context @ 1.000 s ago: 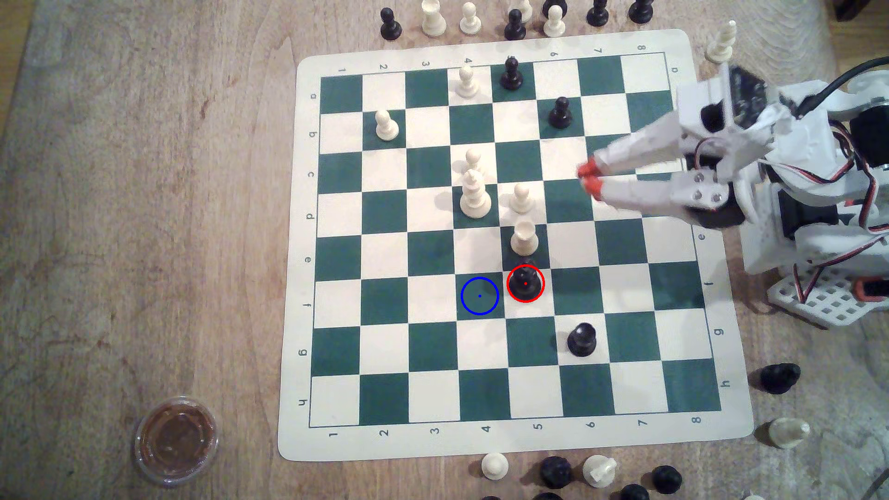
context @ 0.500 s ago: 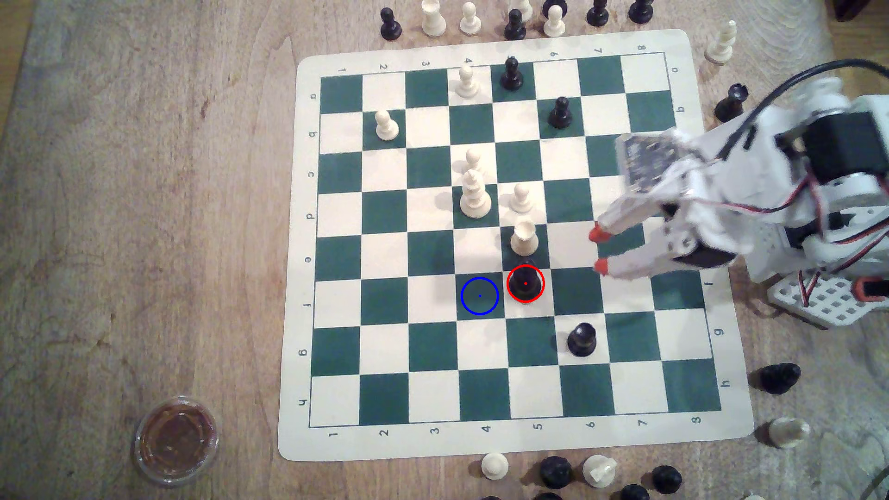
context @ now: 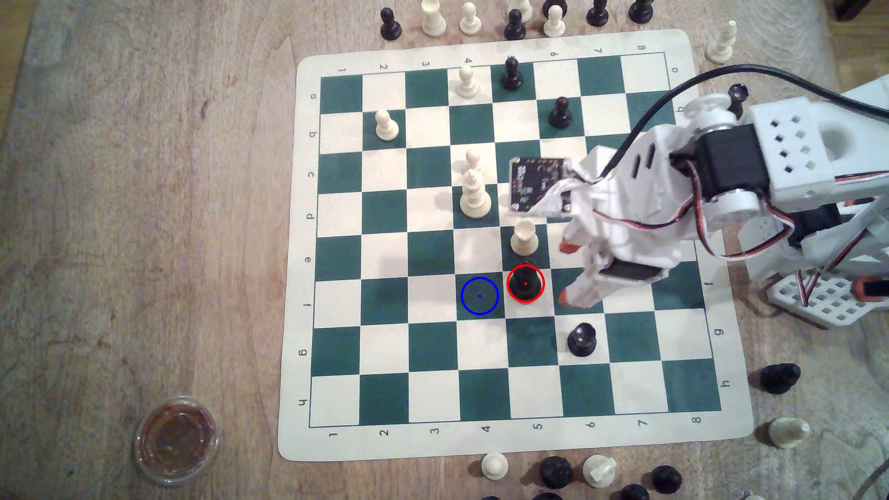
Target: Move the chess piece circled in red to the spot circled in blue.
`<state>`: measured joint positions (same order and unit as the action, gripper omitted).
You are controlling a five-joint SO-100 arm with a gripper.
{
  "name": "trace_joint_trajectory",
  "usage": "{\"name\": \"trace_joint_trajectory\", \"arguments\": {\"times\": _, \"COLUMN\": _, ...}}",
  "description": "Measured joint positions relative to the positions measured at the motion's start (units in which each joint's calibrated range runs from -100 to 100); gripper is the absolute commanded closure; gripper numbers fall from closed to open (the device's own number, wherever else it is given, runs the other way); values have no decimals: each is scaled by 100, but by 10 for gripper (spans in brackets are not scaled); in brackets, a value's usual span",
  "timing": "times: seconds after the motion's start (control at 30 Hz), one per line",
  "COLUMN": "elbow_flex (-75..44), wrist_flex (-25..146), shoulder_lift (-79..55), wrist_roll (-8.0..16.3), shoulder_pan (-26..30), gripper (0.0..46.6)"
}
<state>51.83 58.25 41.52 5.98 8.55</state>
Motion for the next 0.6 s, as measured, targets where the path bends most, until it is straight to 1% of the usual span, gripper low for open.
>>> {"name": "trace_joint_trajectory", "arguments": {"times": 0.17, "elbow_flex": -307, "wrist_flex": 0, "shoulder_lift": -528, "wrist_roll": 15, "shoulder_pan": -118, "gripper": 283}}
{"name": "trace_joint_trajectory", "arguments": {"times": 0.27, "elbow_flex": -578, "wrist_flex": 191, "shoulder_lift": -829, "wrist_roll": -29, "shoulder_pan": -236, "gripper": 282}}
{"name": "trace_joint_trajectory", "arguments": {"times": 0.6, "elbow_flex": -976, "wrist_flex": 239, "shoulder_lift": -1676, "wrist_roll": -39, "shoulder_pan": -251, "gripper": 273}}
